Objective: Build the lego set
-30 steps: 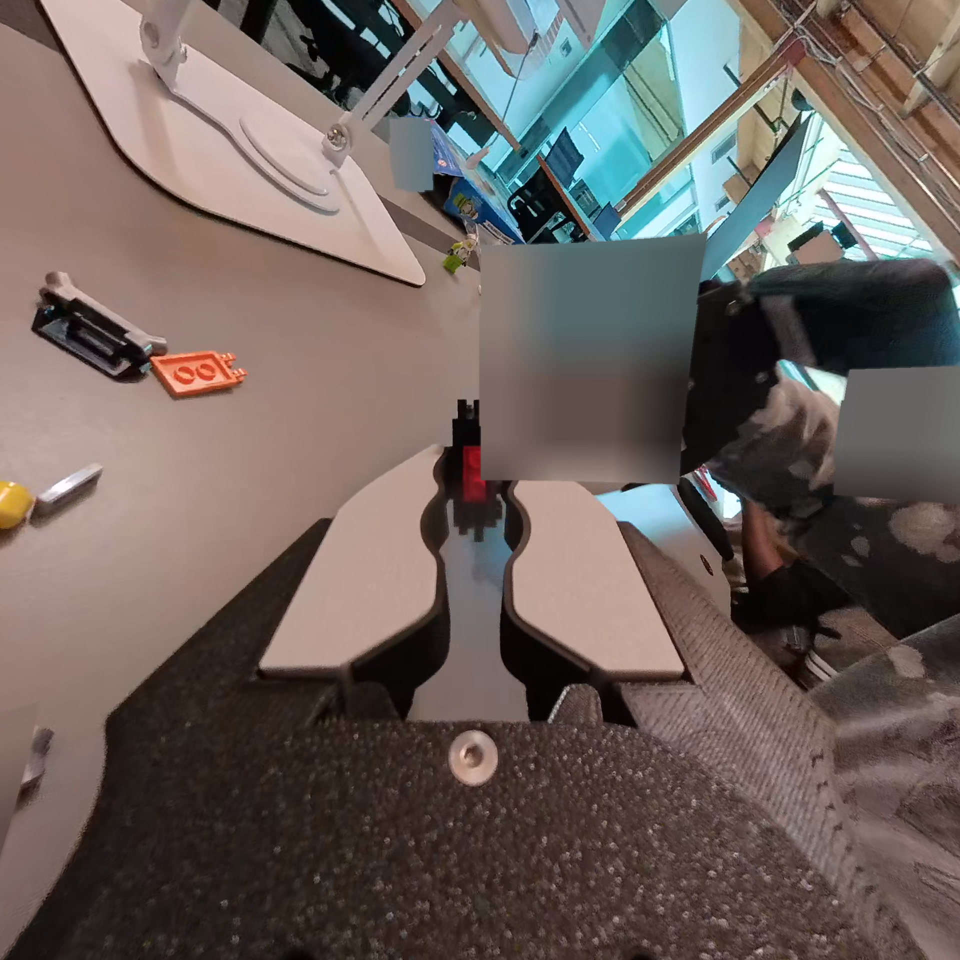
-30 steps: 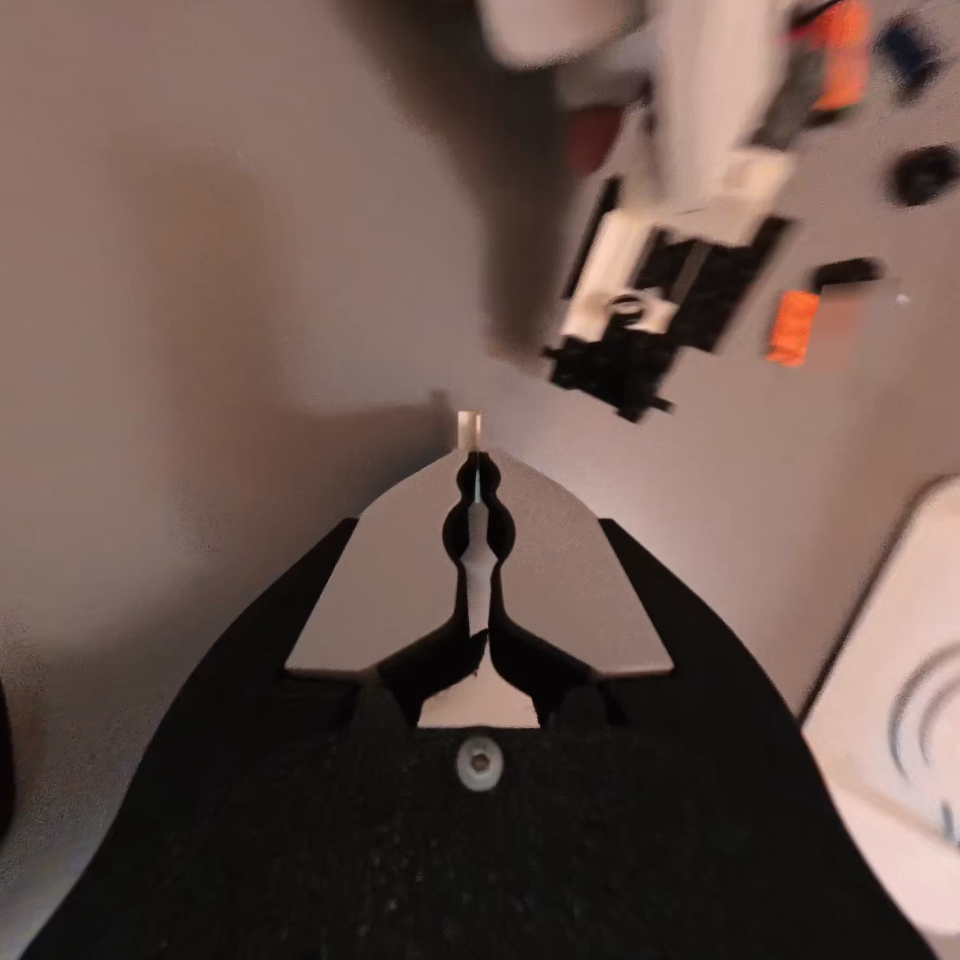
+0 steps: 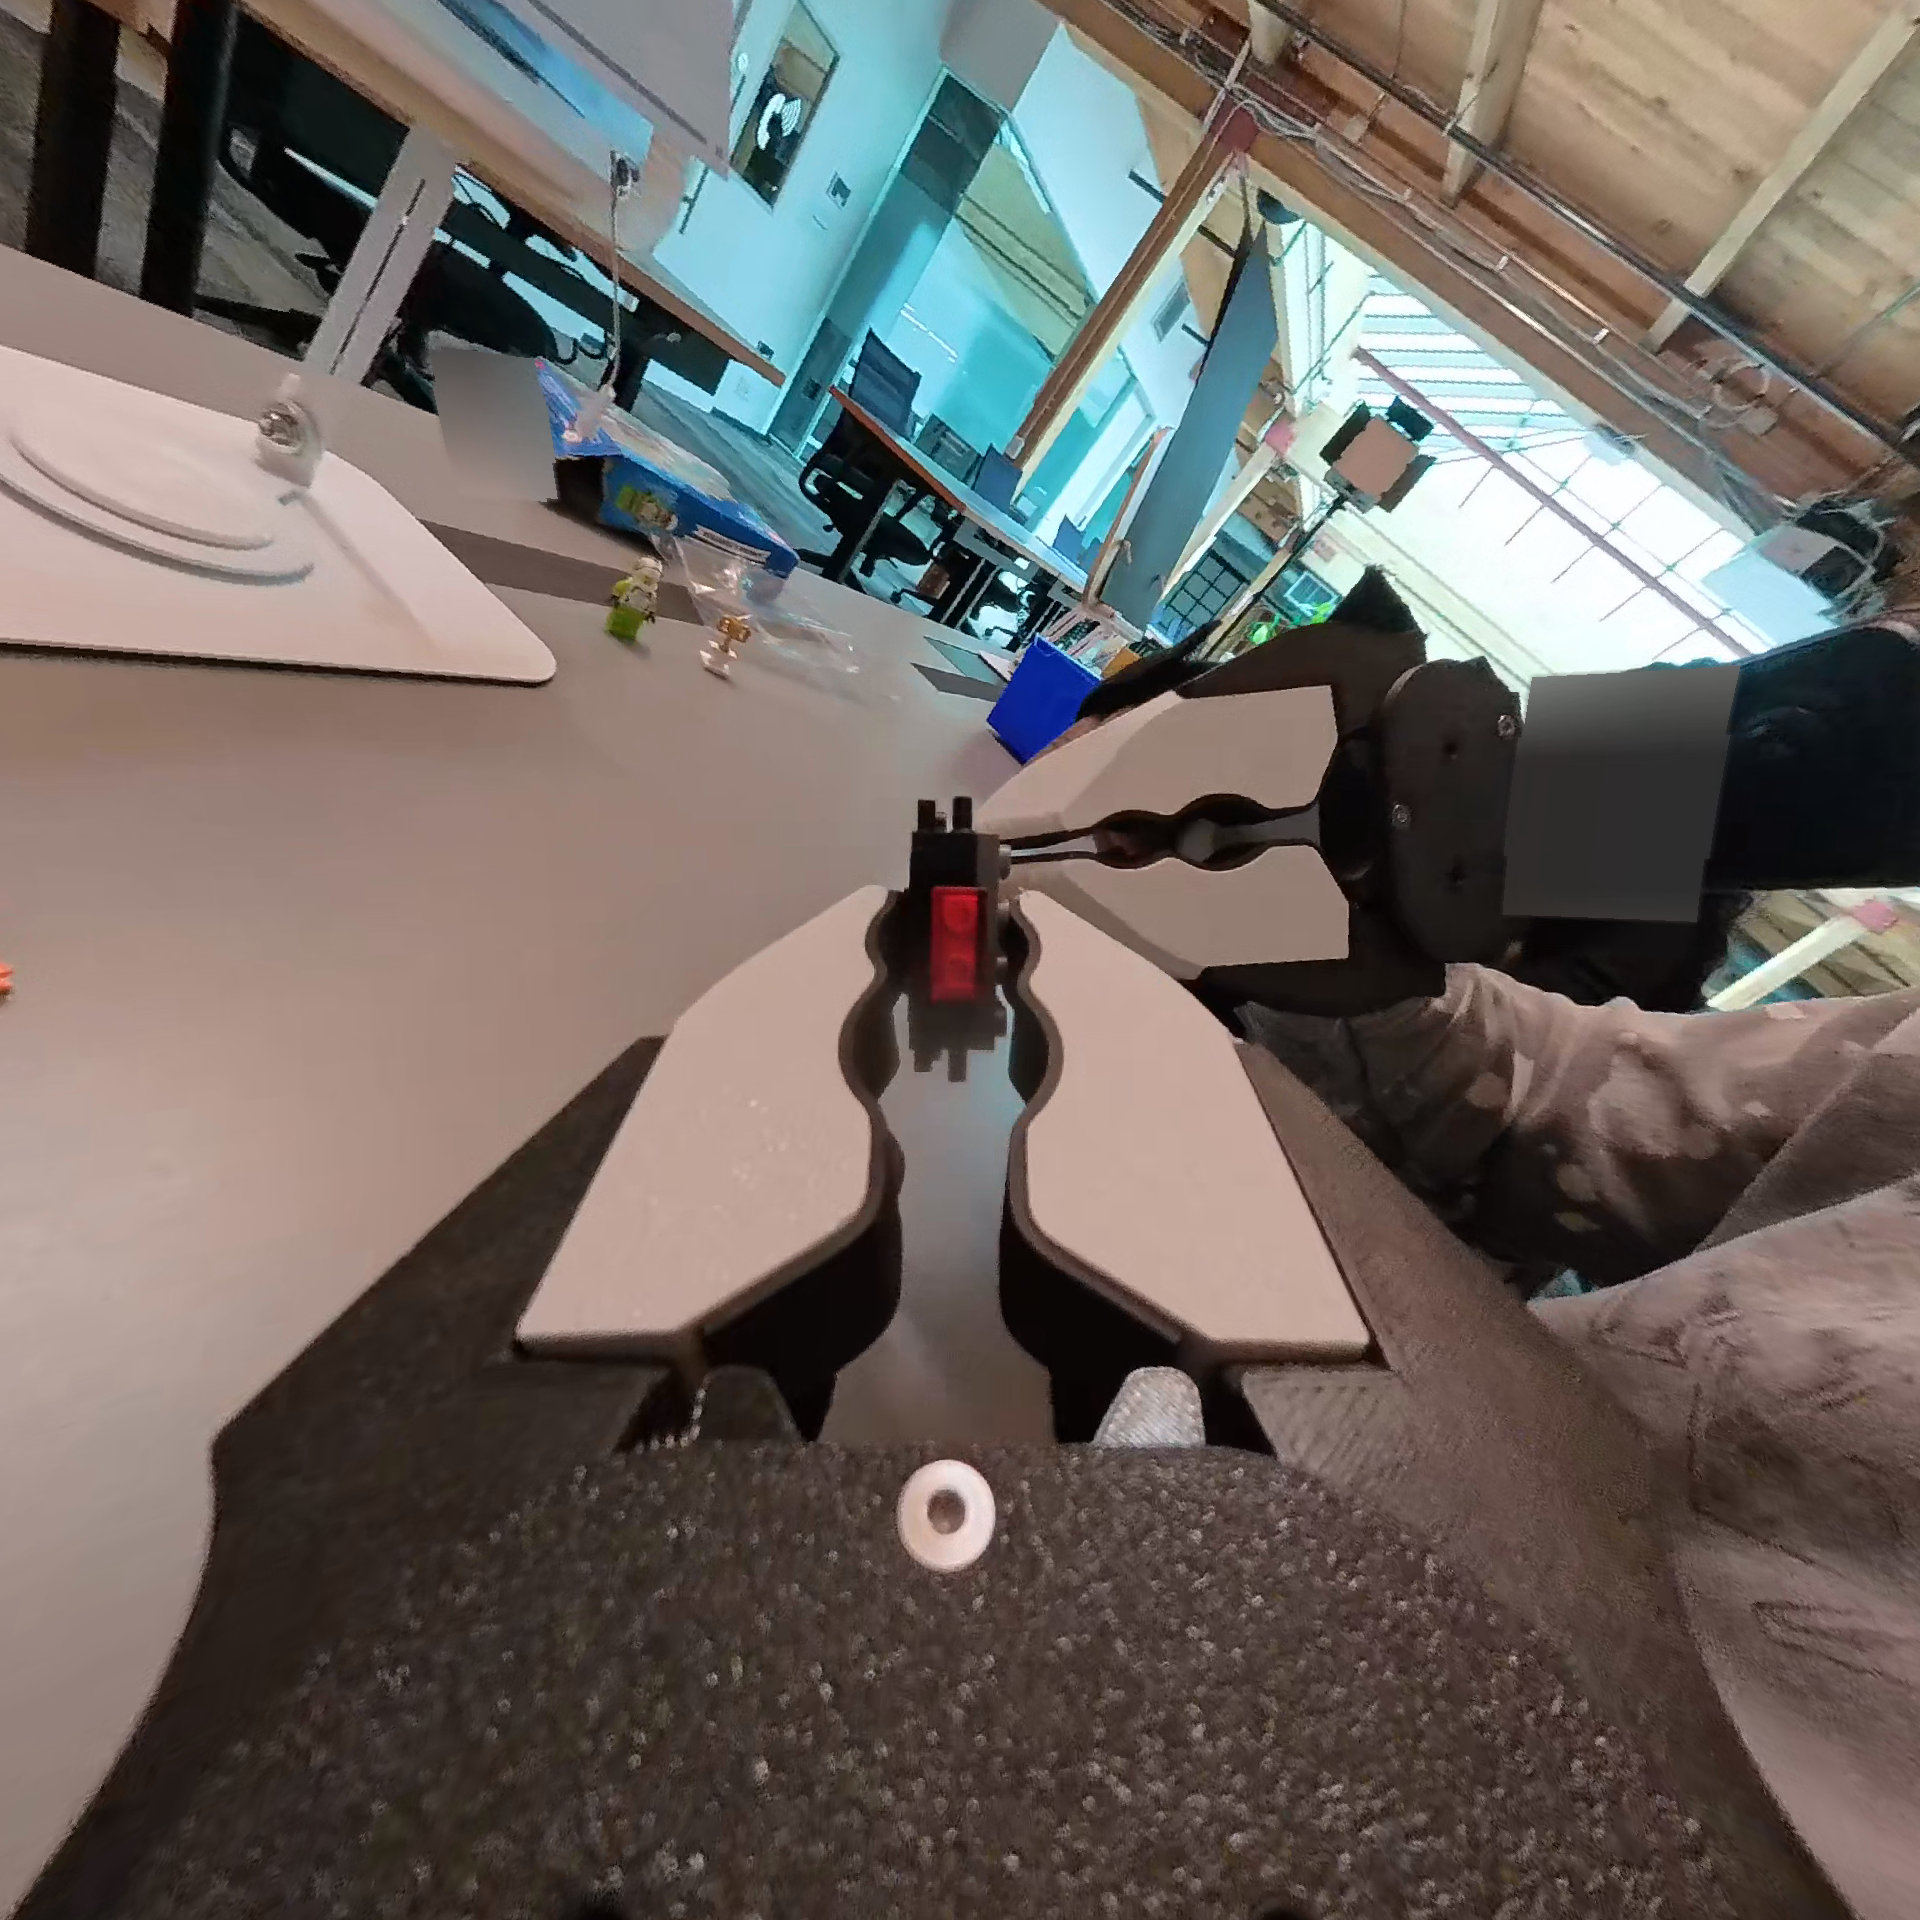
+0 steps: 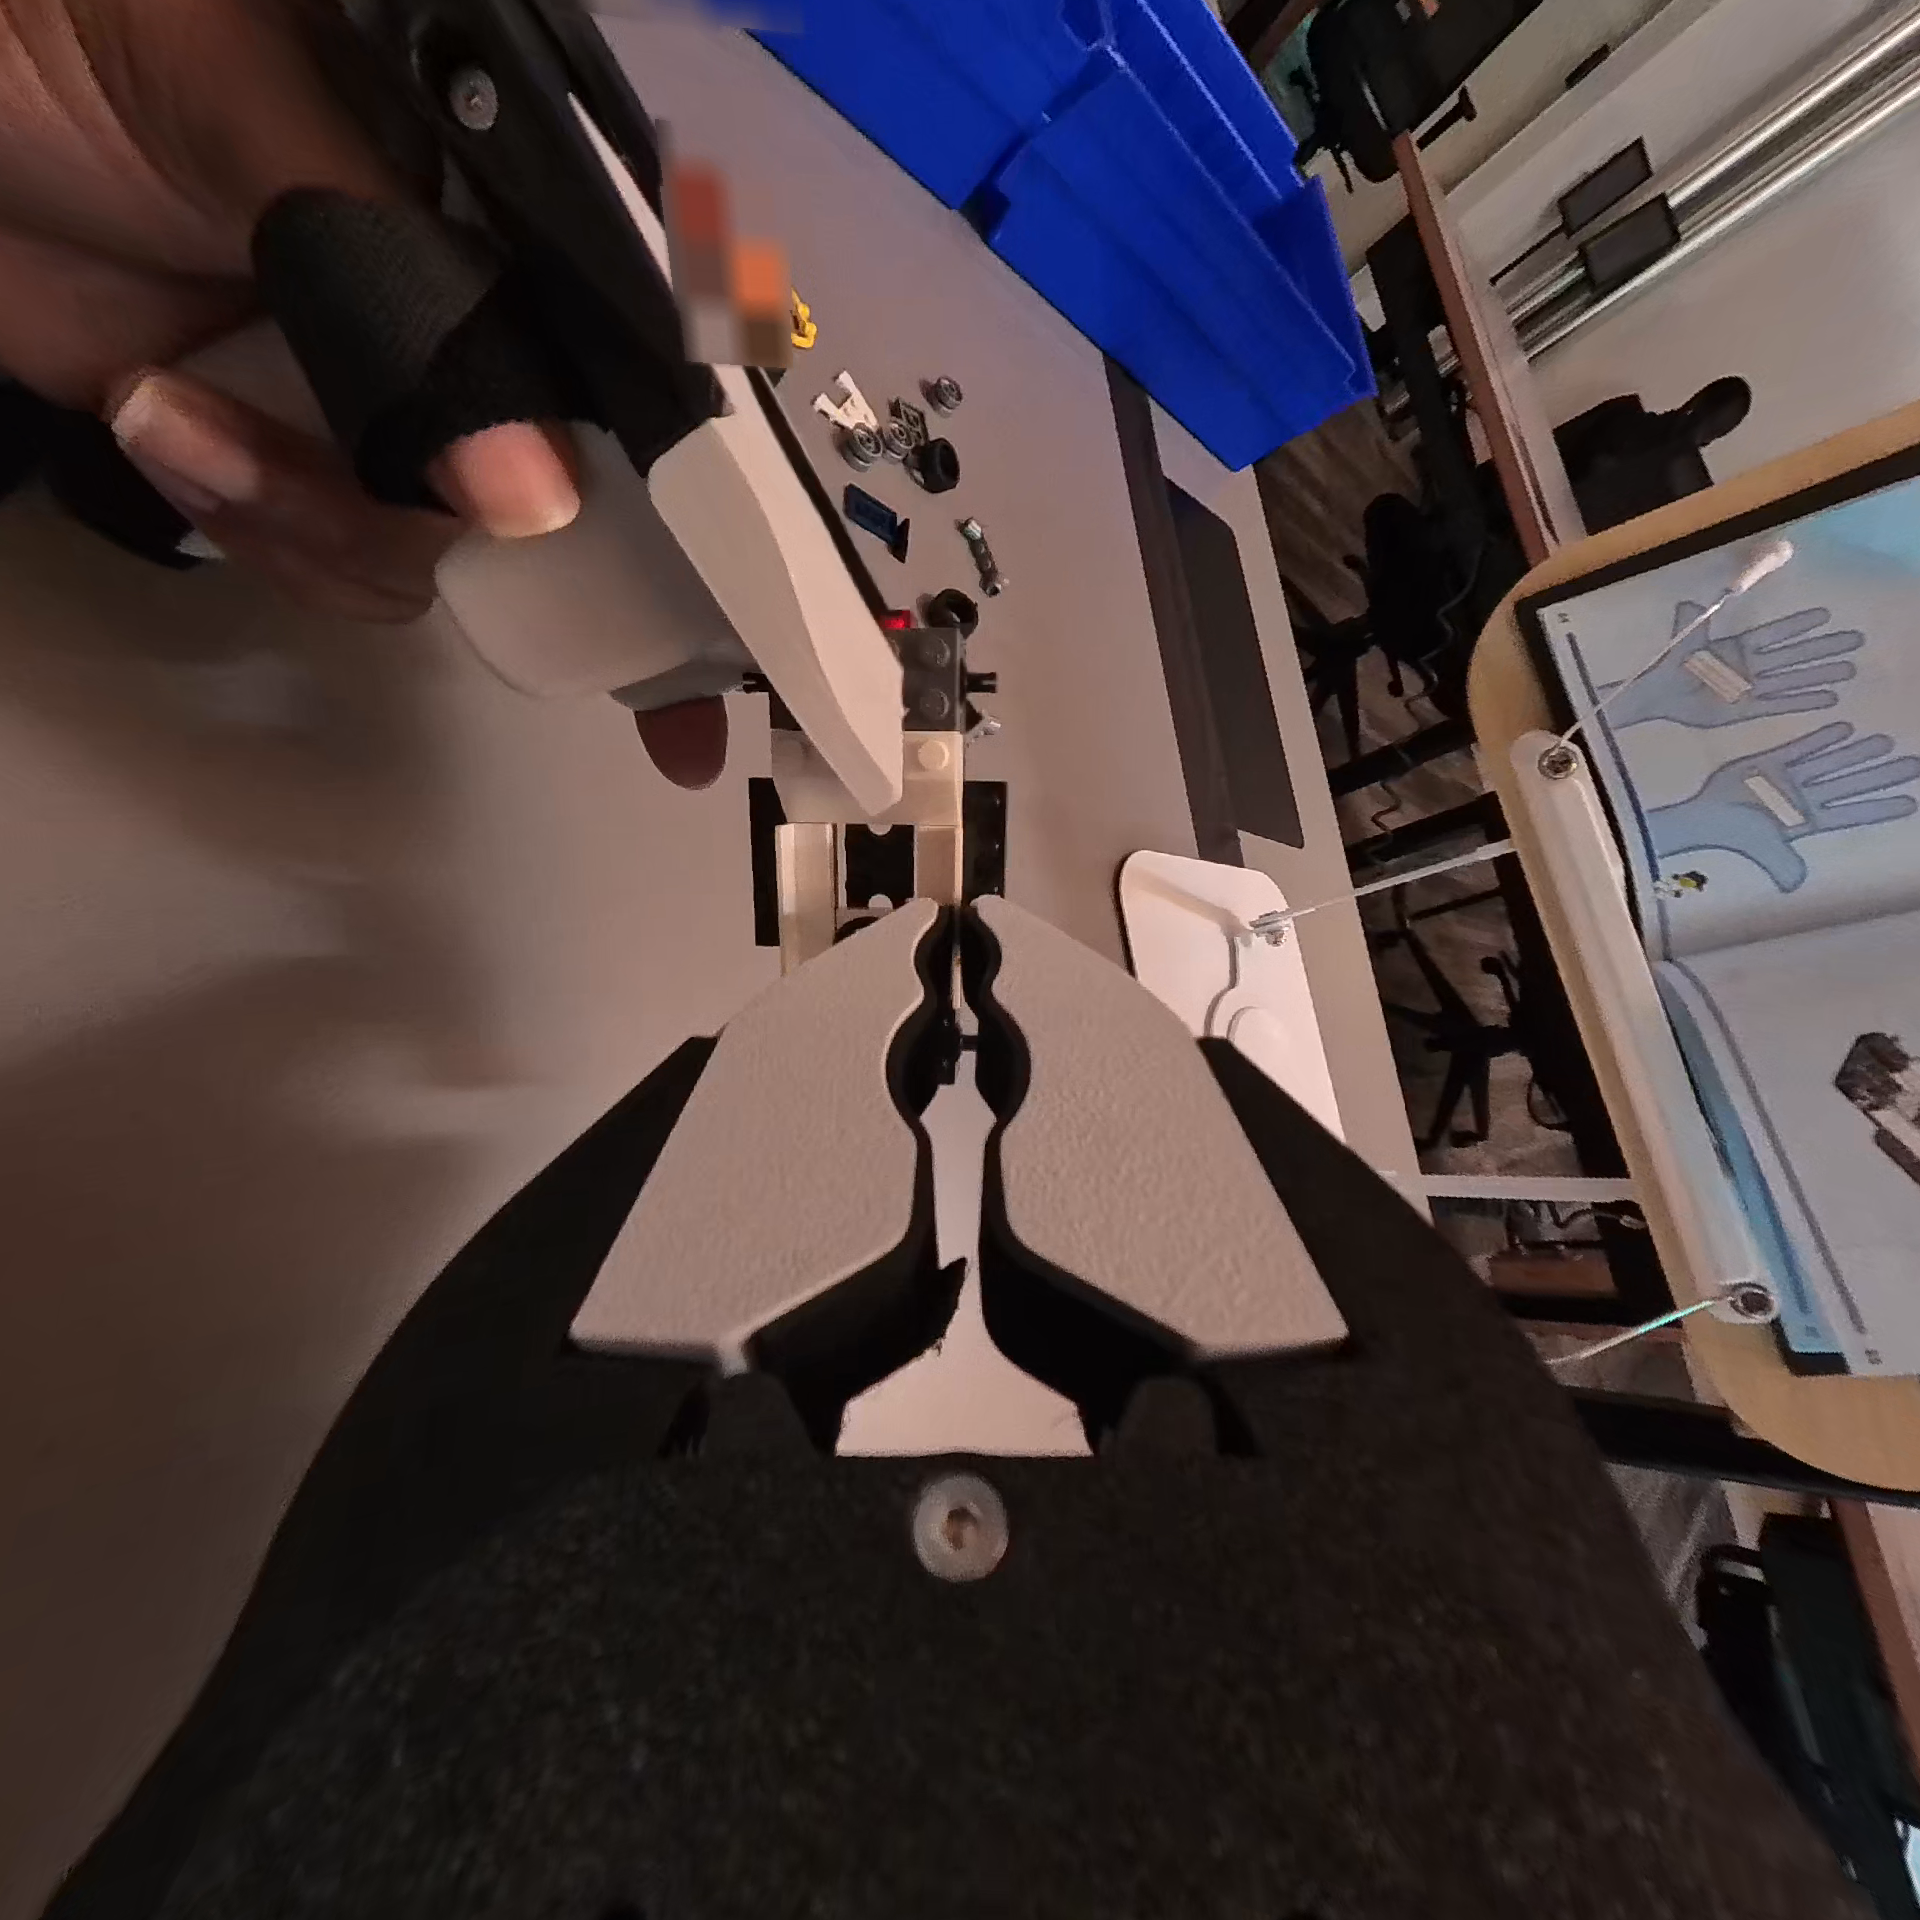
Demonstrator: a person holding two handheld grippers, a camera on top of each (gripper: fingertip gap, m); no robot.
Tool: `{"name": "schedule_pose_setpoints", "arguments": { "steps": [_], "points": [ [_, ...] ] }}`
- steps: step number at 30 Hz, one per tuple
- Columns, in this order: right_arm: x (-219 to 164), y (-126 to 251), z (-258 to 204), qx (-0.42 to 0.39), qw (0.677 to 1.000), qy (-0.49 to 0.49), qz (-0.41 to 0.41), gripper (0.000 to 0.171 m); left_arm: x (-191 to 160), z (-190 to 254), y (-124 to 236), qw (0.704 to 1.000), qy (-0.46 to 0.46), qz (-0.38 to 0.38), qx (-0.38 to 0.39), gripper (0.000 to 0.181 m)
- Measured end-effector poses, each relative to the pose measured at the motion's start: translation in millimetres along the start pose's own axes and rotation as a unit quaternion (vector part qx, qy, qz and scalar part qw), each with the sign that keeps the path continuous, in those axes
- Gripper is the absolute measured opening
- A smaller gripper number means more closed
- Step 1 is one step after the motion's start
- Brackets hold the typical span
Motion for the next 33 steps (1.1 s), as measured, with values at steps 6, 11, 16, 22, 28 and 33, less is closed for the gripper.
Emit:
{"name": "schedule_pose_setpoints", "arguments": {
  "steps": [6,11,16,22,28,33],
  "points": [
    [4,6,0,-0.006,1.0,-0.011,0.009,0.001,2,4,2,1.0,-0.005,0.011,-0.023,0.018],
    [7,9,-3,-0.034,0.999,-0.022,0.021,0.001,2,8,2,0.999,-0.017,0.02,-0.033,0.018],
    [8,7,-7,-0.077,0.997,-0.015,0.02,0.001,2,11,1,0.999,-0.047,0.02,-0.019,0.018],
    [7,9,-9,-0.083,0.995,-0.016,0.044,0.001,2,12,2,0.998,-0.048,0.019,-0.037,0.019],
    [7,13,-8,-0.096,0.994,-0.029,0.053,0.002,4,14,0,0.996,-0.073,0.025,-0.036,0.018],
    [16,37,7,-0.059,0.99,-0.078,0.099,0.018,13,19,3,0.993,-0.103,0.049,-0.036,0.017]
  ]
}}
Point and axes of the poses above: each gripper's, where its closed fingertips meet, y back along the fingers, x out of its top, z = x × y across the jaws, the point moved 6 cm from there along y, back along the fingers, and after that the axes turned 1 degree about -y, right-handed, at the moved point
